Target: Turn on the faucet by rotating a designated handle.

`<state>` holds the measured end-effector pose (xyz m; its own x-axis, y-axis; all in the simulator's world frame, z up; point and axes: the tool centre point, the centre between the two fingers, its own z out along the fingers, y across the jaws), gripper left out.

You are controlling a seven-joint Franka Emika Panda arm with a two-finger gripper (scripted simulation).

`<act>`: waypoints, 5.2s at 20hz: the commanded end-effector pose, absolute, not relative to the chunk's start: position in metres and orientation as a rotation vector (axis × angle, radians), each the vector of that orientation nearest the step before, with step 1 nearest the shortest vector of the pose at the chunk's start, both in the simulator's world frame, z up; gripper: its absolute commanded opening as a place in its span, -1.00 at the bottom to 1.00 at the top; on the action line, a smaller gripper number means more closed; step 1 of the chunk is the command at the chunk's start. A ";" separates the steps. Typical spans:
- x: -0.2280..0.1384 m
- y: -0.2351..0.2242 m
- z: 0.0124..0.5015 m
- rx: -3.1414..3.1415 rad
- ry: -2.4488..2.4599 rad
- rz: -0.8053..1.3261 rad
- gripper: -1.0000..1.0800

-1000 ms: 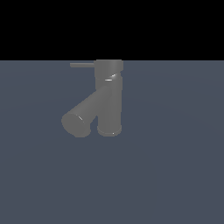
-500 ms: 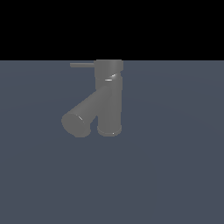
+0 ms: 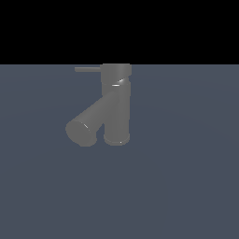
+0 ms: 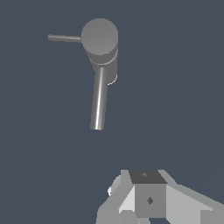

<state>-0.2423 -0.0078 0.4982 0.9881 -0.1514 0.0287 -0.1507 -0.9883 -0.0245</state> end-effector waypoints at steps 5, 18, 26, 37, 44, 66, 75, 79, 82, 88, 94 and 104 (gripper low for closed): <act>-0.217 -0.003 0.495 -3.065 0.396 -0.032 -1.00; -0.148 0.012 0.475 -2.924 0.833 0.027 -1.00; -0.106 0.024 0.456 -2.820 1.106 0.067 -1.00; -0.051 0.044 0.420 -2.653 1.479 0.109 -1.00; -0.018 0.058 0.393 -2.530 1.711 0.120 -1.00; 0.064 0.106 0.295 -2.070 2.345 0.044 -1.00; 0.078 0.117 0.274 -1.961 2.453 0.006 -1.00; 0.079 0.119 0.270 -1.945 2.467 0.000 -1.00; 0.079 0.119 0.270 -1.945 2.467 0.000 -1.00; 0.069 0.121 0.270 -1.946 2.467 0.001 -1.00; 0.053 0.124 0.270 -1.946 2.467 0.001 -1.00; 0.026 0.129 0.270 -1.946 2.467 0.001 -1.00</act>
<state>0.0345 0.1279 0.2703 -0.2340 -0.9722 -0.0049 -0.9722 0.2340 -0.0078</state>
